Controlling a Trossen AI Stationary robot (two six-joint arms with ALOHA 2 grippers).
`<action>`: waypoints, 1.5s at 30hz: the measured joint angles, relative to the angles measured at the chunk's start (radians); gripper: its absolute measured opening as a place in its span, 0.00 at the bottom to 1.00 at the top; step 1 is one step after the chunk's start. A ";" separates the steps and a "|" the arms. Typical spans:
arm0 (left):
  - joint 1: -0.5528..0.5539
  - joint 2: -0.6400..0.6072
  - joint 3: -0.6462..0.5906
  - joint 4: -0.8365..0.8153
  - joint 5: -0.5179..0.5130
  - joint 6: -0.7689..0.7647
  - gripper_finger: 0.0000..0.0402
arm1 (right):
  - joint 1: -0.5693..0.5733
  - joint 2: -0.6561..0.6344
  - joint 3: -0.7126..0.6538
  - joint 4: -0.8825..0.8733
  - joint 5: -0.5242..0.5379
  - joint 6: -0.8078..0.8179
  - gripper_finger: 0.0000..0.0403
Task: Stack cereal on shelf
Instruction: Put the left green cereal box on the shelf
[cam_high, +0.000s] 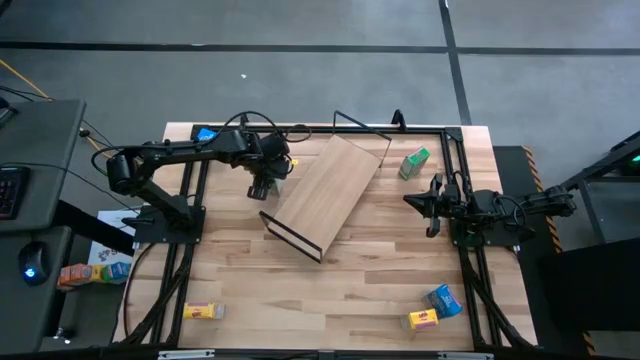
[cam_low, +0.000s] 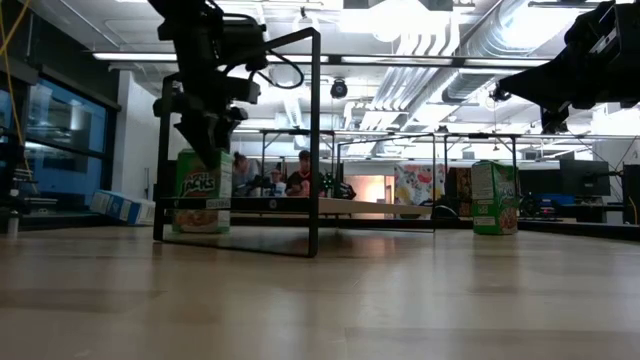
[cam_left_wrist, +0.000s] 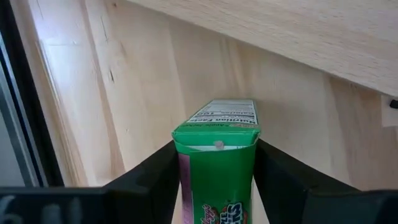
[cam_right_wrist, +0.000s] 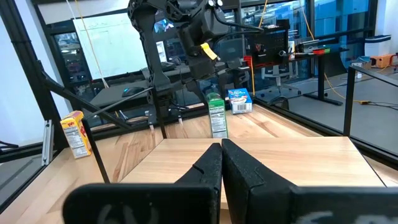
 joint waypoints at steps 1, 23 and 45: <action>0.000 -0.001 0.000 -0.001 -0.007 0.004 0.42 | 0.000 0.000 0.000 0.000 0.000 0.000 0.00; -0.014 0.181 0.676 0.065 -0.176 -0.505 0.39 | 0.000 0.000 0.000 0.000 0.000 0.000 0.00; 0.068 0.667 1.115 -0.274 0.037 -0.823 0.39 | 0.000 0.000 0.000 0.000 0.000 0.000 0.00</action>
